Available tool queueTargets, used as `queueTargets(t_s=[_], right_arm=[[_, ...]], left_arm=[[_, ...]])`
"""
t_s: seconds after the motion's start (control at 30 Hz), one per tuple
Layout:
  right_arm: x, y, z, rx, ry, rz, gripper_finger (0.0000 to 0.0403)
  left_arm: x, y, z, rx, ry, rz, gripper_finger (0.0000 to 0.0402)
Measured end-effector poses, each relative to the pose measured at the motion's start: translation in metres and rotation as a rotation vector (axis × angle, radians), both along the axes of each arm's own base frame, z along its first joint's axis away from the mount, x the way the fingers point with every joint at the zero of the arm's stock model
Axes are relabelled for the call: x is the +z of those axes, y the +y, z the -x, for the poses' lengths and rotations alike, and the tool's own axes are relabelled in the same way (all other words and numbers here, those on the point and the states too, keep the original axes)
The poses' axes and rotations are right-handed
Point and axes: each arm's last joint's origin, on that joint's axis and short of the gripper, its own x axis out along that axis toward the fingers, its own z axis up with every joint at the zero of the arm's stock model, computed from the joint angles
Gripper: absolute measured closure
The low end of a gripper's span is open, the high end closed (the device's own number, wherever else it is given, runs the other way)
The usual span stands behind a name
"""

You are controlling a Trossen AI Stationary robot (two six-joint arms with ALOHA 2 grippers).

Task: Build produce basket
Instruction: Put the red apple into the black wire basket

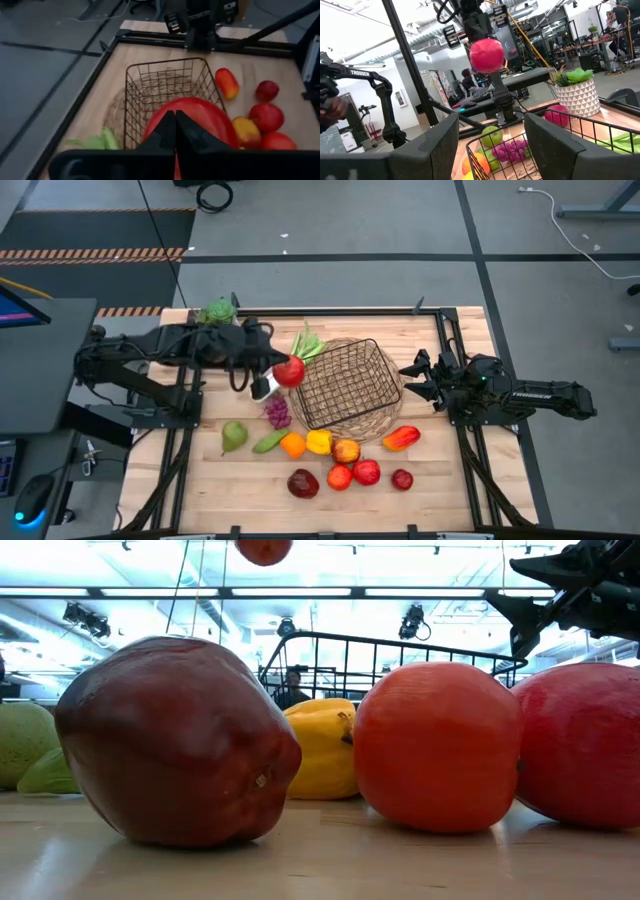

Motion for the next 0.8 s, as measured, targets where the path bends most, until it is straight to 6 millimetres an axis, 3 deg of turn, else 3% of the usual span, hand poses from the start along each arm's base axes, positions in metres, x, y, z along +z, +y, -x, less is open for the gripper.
queueTargets(t_s=[0.4,0.8], right_arm=[[0.000,0.000,0.000,0.000,0.000,0.000,0.0172],[0.000,0.000,0.000,0.000,-0.001,0.000,0.0172]], left_arm=[[0.003,0.015,-0.003,0.142,-0.106,0.275,0.0401],[-0.032,0.035,-0.054,0.185,-0.015,0.335,0.0401]])
